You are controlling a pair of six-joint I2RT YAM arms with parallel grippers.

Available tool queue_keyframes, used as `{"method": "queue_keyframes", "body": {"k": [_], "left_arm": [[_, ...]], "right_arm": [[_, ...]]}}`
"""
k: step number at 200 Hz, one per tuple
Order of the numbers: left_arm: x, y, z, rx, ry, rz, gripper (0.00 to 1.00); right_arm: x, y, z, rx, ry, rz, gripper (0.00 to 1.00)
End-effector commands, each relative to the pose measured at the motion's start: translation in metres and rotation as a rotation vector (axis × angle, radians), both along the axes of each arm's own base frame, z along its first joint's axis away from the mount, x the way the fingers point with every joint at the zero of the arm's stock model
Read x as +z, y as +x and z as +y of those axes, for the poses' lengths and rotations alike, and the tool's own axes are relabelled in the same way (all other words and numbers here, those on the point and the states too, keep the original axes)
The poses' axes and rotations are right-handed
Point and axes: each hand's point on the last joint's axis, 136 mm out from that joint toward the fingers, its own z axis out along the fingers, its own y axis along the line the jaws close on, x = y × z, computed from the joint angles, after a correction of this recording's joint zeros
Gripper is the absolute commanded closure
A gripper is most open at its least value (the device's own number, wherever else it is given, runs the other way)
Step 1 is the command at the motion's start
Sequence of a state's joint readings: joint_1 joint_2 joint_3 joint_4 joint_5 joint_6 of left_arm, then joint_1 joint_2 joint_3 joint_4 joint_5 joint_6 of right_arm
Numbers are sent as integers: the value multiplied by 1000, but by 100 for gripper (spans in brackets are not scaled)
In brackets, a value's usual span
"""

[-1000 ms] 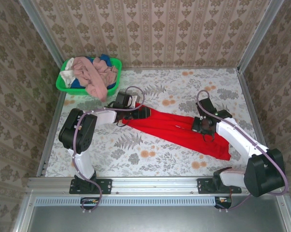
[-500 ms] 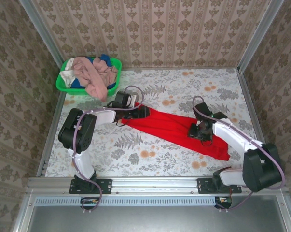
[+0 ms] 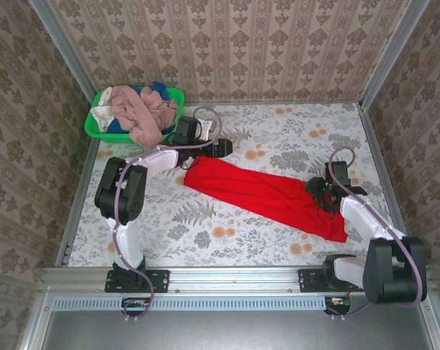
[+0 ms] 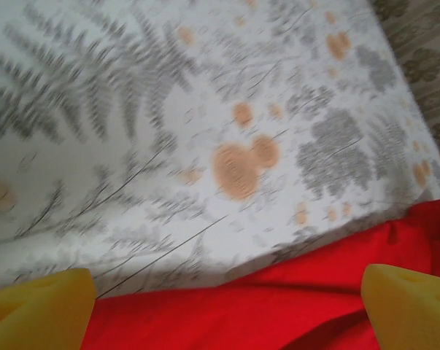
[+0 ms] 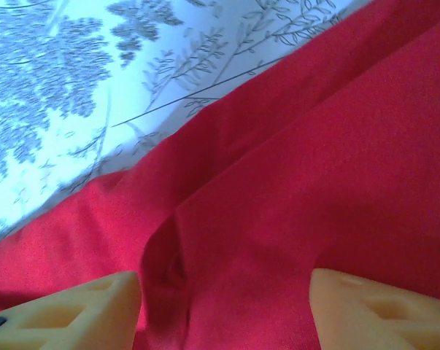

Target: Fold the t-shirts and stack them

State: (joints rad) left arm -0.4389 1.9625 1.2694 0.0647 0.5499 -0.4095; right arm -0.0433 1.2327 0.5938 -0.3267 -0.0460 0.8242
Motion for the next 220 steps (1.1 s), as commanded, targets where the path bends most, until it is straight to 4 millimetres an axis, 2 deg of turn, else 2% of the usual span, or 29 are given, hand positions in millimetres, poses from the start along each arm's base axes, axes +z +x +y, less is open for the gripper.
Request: {"method": "queue_keyframes", "body": {"k": [1, 14, 18, 36, 45, 49, 65, 68, 85, 100, 119, 124, 172, 198, 220], "left_arm": [[-35, -17, 14, 15, 0, 128, 4], [-46, -33, 19, 24, 15, 164, 4], [-48, -39, 20, 27, 18, 176, 4], [-56, -66, 29, 62, 35, 211, 4], [-60, -78, 37, 88, 52, 225, 4], [-61, -91, 31, 69, 64, 230, 4], [-66, -115, 36, 77, 90, 254, 4], [-66, -119, 37, 80, 93, 259, 3], [-64, -136, 35, 83, 90, 276, 3], [-54, -148, 27, 73, 89, 262, 3], [-42, -163, 14, 39, 119, 230, 3], [-40, -166, 10, 28, 125, 225, 3], [-47, -181, -10, -26, 143, 257, 4], [-34, -189, -28, -91, 120, 215, 3], [-17, -187, -35, -110, 113, 154, 3]], "right_arm": [[-1, 24, -1, -40, 70, -36, 36], [-5, 33, -10, -48, 61, -17, 36], [-11, 36, -12, -51, 63, 6, 36], [-19, 57, -22, -43, 62, 36, 35], [-20, 73, -27, -30, 61, 51, 34], [-20, 80, -29, -22, 58, 55, 33], [-19, 113, -32, 20, 47, 57, 31], [-23, 116, -31, 27, 53, 69, 31], [-15, 156, -23, 97, 83, 52, 29], [-14, 188, -4, 180, 96, 53, 28], [-16, 222, 29, 292, 95, 69, 26], [-20, 225, 38, 313, 97, 91, 26], [-39, 287, 123, 447, 133, 73, 28], [-31, 313, 164, 508, 183, 14, 27], [-4, 330, 182, 551, 212, -83, 27]]}}
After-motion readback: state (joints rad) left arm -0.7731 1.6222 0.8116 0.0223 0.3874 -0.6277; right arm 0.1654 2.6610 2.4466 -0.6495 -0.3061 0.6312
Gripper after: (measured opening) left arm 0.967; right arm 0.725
